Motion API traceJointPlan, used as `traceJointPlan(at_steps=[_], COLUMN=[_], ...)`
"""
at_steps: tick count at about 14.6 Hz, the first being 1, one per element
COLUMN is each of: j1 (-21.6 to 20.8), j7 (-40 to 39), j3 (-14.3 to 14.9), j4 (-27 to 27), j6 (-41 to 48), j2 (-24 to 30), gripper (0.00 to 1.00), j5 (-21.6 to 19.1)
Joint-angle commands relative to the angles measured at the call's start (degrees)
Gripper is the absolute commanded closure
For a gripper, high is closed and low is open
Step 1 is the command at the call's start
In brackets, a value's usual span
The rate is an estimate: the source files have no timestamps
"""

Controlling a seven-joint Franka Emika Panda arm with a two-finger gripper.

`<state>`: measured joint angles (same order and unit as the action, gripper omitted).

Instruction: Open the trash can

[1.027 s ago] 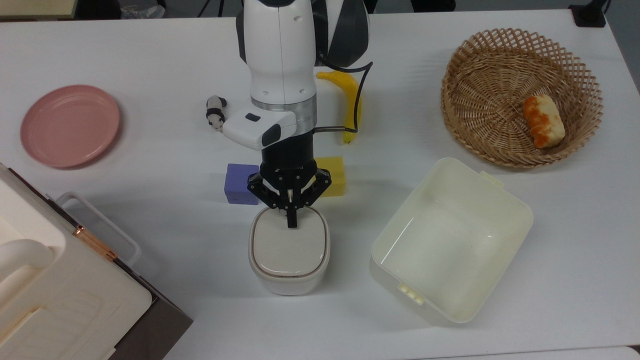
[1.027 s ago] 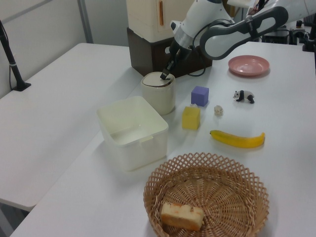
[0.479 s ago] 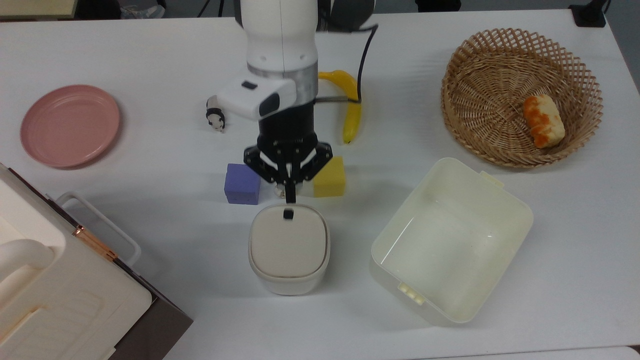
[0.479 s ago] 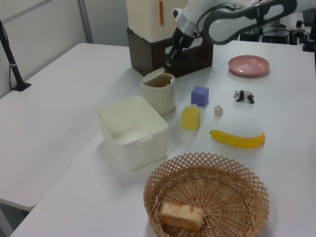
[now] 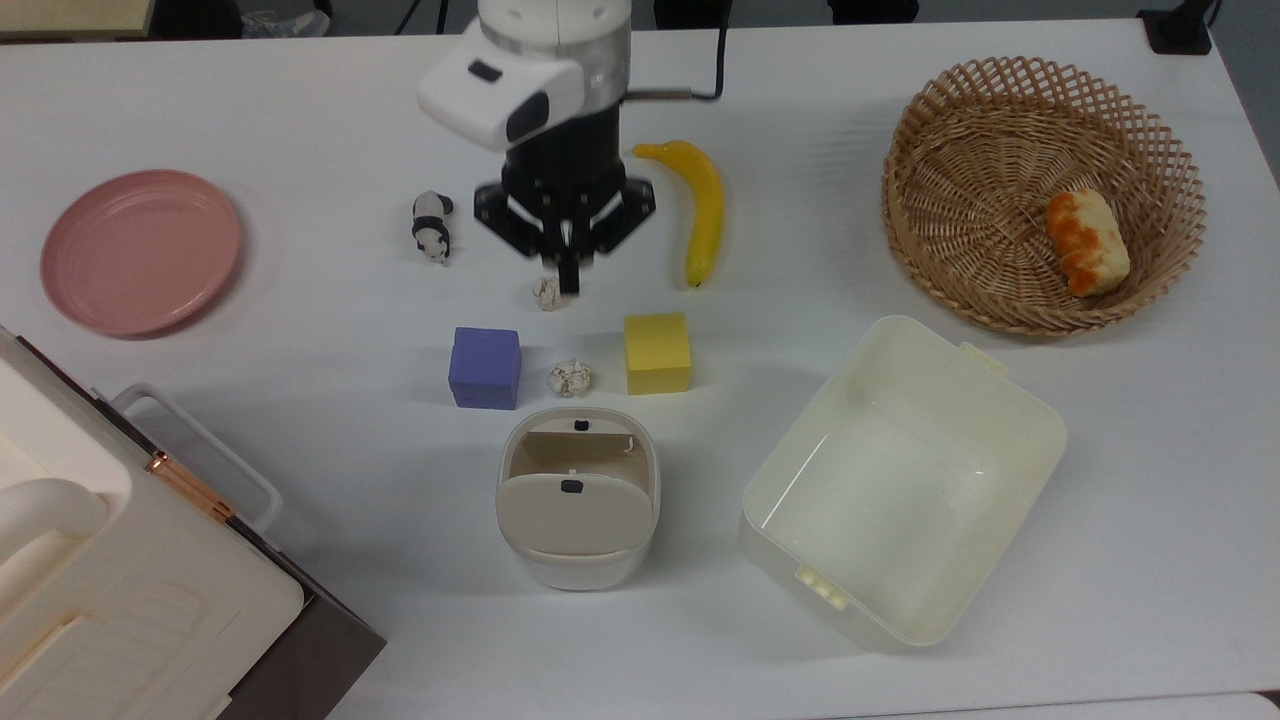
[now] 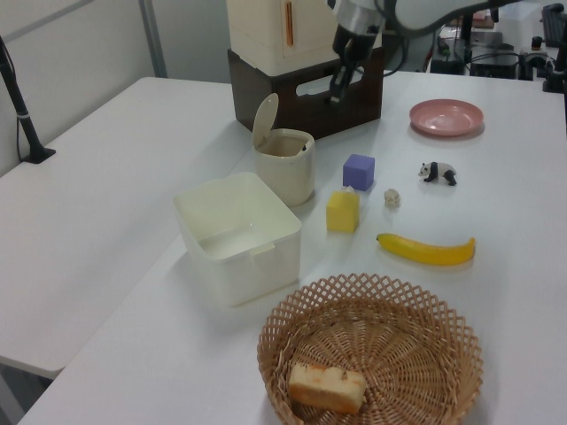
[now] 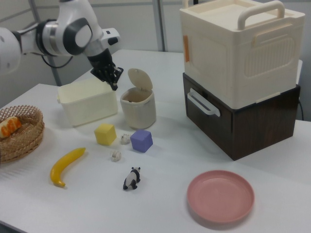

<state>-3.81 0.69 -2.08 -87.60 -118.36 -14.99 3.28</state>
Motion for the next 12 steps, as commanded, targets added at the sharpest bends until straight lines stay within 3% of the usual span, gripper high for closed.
traceJointPlan(at_steps=[1, 4, 8, 10, 11, 12], j1=[-0.76, -0.76, -0.33, -0.24, -0.32, -0.24], j7=[0.37, 0.36, 0.45, 0.45, 0.45, 0.45], j3=[0.67, 0.58, 0.58, 0.67, 0.67, 0.67], j4=[-1.35, -1.52, -1.88, -2.23, -2.23, -2.23], j6=[12.15, 21.56, 25.45, 25.37, 25.37, 25.28], j2=[5.14, 8.39, 10.86, 10.86, 10.86, 10.86], gripper=[1.00, 1.00, 0.94, 0.80, 0.64, 0.37], j5=[0.41, 1.56, 1.29, 1.29, 1.29, 1.38])
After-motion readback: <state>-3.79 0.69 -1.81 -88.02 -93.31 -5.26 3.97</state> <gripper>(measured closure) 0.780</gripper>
